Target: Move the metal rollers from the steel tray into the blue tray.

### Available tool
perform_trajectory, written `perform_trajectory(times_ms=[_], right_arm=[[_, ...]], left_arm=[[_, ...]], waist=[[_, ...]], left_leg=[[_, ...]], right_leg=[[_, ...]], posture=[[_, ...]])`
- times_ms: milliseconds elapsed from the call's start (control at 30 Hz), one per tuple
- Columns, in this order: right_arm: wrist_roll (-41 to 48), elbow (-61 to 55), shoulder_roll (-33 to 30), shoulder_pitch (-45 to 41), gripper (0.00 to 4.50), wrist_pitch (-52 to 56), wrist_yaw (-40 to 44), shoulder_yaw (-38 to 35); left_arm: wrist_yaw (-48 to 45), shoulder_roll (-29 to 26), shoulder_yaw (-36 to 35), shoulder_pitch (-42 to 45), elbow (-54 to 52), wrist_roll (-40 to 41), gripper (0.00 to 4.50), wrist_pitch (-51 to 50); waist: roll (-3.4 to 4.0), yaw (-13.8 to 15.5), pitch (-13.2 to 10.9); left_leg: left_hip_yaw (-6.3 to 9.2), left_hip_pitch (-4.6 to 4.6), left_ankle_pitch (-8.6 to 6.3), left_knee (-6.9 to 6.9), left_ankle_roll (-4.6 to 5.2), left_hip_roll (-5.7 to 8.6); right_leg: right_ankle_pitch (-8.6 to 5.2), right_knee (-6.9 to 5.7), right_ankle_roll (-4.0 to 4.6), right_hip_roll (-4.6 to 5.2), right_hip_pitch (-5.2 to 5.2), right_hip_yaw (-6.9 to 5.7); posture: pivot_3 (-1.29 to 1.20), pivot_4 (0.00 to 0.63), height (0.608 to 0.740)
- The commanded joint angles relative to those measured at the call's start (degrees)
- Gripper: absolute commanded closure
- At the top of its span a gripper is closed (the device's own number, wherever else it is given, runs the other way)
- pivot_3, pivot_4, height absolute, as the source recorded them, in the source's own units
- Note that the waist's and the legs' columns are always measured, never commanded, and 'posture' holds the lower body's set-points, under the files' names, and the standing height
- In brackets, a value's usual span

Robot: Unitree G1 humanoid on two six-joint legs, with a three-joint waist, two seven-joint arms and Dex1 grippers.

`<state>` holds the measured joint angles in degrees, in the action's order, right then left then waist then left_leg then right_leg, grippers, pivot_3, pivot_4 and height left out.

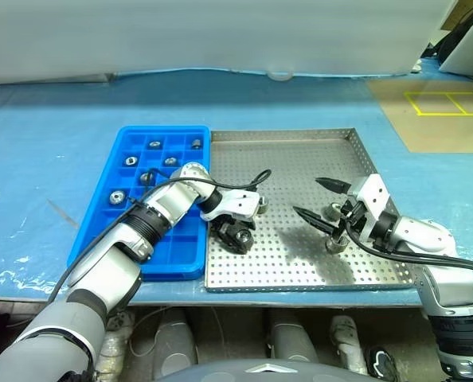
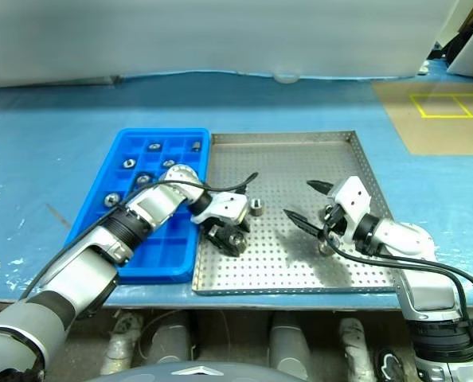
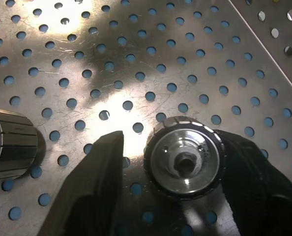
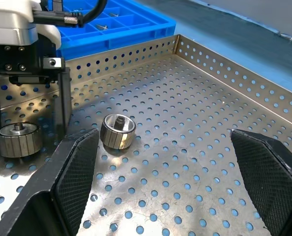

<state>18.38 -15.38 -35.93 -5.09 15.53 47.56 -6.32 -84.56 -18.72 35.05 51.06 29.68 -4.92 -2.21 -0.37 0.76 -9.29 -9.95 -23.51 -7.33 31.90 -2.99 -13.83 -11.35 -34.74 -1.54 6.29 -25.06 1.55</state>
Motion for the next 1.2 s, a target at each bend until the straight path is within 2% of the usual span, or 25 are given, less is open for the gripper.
perform_trajectory(times_ms=[33,133,233,367,500,567,667,867,933,1200], right_arm=[[0.7,-0.4,-0.1,-1.2,0.00,-1.4,0.0,-0.7],[2.0,-0.6,0.0,-2.1,0.00,-0.5,0.8,-0.3],[5.8,-1.9,-0.7,-2.8,0.00,2.7,3.5,-0.1],[10.4,-1.2,-1.8,-6.7,0.00,6.5,8.3,1.0],[10.0,3.8,-0.6,-14.0,0.00,6.3,11.9,4.3],[9.4,6.6,0.4,-17.6,0.00,5.8,13.7,6.3],[8.4,11.9,2.6,-23.3,0.00,4.4,17.2,9.6],[5.9,23.1,7.9,-32.7,0.00,0.3,24.0,14.8],[5.3,27.0,9.8,-35.3,0.00,-1.2,26.1,16.0],[2.4,40.2,17.0,-42.0,0.00,-7.1,33.3,18.6]], left_arm=[[-1.3,-0.7,1.5,-1.8,-0.7,-1.8,2.76,2.3],[0.5,0.7,-2.3,-2.6,-2.3,1.3,2.80,-0.3],[3.2,2.5,-9.2,-3.8,-4.9,7.6,2.80,-8.1],[14.9,3.3,-21.4,-8.3,-11.3,14.3,2.80,-16.4],[27.6,6.1,-33.4,-15.6,-21.9,22.8,2.80,-24.7],[32.1,7.0,-36.6,-19.5,-27.9,25.4,2.80,-27.9],[39.0,8.0,-39.2,-25.1,-36.2,27.2,2.80,-30.0],[55.7,11.2,-44.6,-33.6,-47.7,25.0,2.80,-27.1],[58.2,10.1,-44.2,-37.9,-52.5,22.7,2.80,-25.5],[70.4,12.4,-47.0,-54.0,-69.5,21.5,2.80,-24.9]], waist=[[0.01,0.0,0.0],[0.03,0.1,0.0],[0.05,0.1,0.0],[0.05,0.2,0.0],[0.05,0.4,0.0],[0.05,1.1,0.0],[0.04,2.3,0.0],[0.01,5.5,0.0],[-0.01,6.5,0.0],[-0.07,10.5,0.0]], left_leg=[[-0.01,0.01,-0.01,0.00,0.01,0.00],[-0.02,0.00,-0.02,-0.01,0.04,0.00],[-0.06,-0.01,-0.04,-0.01,0.07,0.01],[-0.06,-0.07,-0.04,-0.01,0.07,-0.03],[-0.06,-0.03,-0.04,-0.01,0.07,-0.03],[-0.05,-0.08,-0.05,-0.02,0.07,-0.03],[-0.05,-0.16,-0.04,-0.14,0.07,-0.06],[0.05,-0.40,-0.03,-0.18,0.06,-0.12],[0.13,-0.49,-0.03,-0.17,0.06,-0.11],[0.58,-0.84,-0.02,-0.20,0.03,-0.20]], right_leg=[[0.00,0.00,0.00,0.00,0.00,0.01],[0.00,0.01,0.01,0.00,-0.01,0.01],[0.00,0.02,0.01,0.01,-0.02,0.02],[0.01,-0.01,0.02,0.00,-0.10,0.00],[0.01,-0.02,0.03,0.00,-0.08,-0.01],[0.01,0.01,0.04,0.02,-0.08,-0.05],[0.00,0.05,0.04,0.02,-0.16,-0.15],[0.00,0.09,0.05,0.02,-0.28,-0.33],[0.00,0.11,0.05,0.06,-0.28,-0.44],[-0.07,0.20,0.14,0.04,-0.26,-0.95]], posture=[[-0.29,0.150,0.740],[-0.28,0.150,0.740],[-0.25,0.150,0.740],[-0.16,0.150,0.740],[-0.04,0.150,0.740],[0.00,0.150,0.740],[0.12,0.150,0.740],[0.32,0.150,0.740],[0.36,0.150,0.740],[0.57,0.150,0.740]])
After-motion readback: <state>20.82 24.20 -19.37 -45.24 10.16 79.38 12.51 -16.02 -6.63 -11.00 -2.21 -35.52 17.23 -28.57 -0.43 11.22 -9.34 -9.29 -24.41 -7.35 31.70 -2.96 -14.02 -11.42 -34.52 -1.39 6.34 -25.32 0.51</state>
